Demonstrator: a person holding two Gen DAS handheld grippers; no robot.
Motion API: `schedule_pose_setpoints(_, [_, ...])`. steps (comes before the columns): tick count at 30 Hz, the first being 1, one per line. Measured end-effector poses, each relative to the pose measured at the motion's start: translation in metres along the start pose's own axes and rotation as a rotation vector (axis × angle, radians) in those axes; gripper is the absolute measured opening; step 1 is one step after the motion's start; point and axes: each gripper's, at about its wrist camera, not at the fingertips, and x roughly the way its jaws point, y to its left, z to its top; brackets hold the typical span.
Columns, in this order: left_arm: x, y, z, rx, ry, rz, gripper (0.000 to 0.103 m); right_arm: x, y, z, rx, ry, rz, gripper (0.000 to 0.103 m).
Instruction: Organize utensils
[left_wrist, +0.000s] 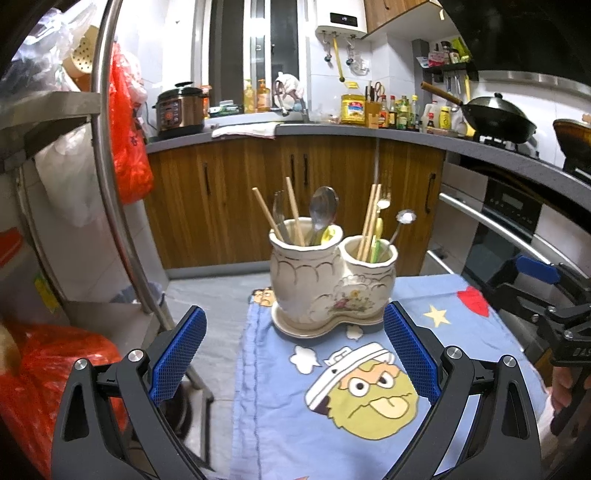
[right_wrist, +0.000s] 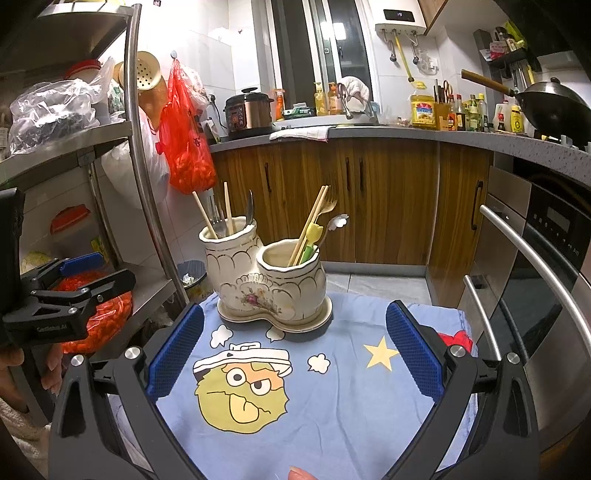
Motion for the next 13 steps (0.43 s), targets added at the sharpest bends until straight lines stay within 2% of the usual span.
schedule_pose_setpoints(4, [0.0051,0.0032,-0.0017,-0.008,0.012,-0.020,0.096,-0.0024,-0.0002,-0.0041,0.003,0.004,0.001,0.097])
schedule_pose_setpoints(13, [0.0070,0.0013,-0.0006,-0.019,0.014,-0.008,0.097,0.0006,-0.0017,-0.0055,0.005,0.018,0.004,0.097])
